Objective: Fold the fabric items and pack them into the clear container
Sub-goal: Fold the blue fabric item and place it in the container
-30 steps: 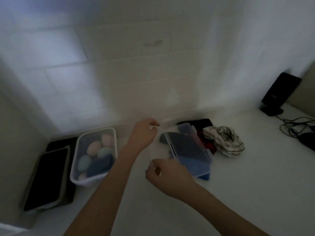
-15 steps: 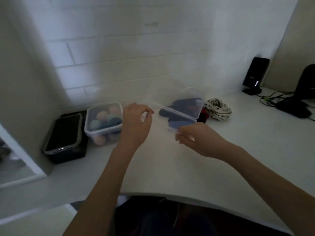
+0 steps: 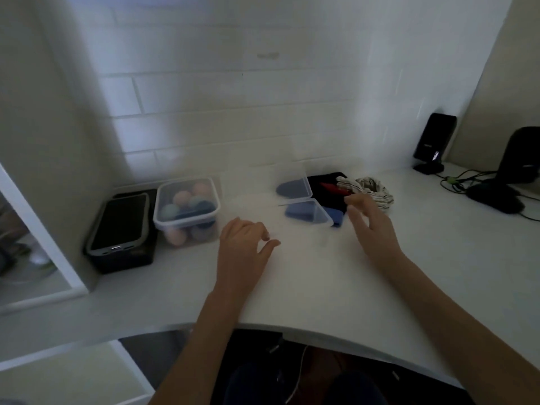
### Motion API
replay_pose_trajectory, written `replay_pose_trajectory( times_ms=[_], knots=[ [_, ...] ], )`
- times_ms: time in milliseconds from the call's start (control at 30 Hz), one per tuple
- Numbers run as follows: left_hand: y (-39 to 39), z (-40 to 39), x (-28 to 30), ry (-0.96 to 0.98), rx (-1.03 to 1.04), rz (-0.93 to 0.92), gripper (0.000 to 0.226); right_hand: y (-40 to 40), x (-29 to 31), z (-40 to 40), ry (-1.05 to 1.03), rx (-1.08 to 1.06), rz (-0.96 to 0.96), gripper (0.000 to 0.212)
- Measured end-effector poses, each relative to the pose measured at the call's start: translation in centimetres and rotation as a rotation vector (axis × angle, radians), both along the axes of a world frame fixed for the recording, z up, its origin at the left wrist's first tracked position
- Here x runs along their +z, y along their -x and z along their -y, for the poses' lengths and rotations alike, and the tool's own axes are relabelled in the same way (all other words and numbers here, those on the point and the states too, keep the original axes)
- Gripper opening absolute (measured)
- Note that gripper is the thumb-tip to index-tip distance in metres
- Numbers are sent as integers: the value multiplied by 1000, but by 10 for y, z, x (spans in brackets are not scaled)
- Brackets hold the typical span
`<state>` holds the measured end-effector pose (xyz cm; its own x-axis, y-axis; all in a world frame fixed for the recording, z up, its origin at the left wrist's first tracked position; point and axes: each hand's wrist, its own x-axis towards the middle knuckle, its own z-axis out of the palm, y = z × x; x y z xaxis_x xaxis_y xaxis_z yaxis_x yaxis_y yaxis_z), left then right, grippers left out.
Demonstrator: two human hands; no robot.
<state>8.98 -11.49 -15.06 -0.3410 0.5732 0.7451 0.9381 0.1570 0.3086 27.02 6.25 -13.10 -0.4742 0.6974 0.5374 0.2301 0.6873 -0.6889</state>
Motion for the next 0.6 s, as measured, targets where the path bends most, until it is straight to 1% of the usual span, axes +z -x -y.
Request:
replay_pose_trajectory(
  times_ms=[67,133,200,233,300,433,467,533,600],
  knots=[
    [-3,0,0,21,28,-9,28,2,-9,-11,-32,-47,185,35],
    [-3,0,0,33,47,-14,27,10,-14,-18,-116,-59,369,46],
    [-3,0,1,37,47,-10,26,19,-16,-22,-179,-90,491,44],
    [-3,0,1,38,42,-3,26,23,-15,-23,-167,-101,515,40],
    [-3,0,1,46,35,12,24,27,-15,-25,-163,-109,515,30],
    [-3,-1,0,55,39,6,22,26,-17,-26,-426,-185,524,15],
    [-3,-1,0,58,38,3,22,25,-17,-26,-450,-207,520,14],
    [-3,-1,0,66,39,3,22,23,-16,-28,-440,-247,482,19],
    [-4,-1,1,68,39,7,22,20,-9,-27,-431,-282,386,25]
  ],
)
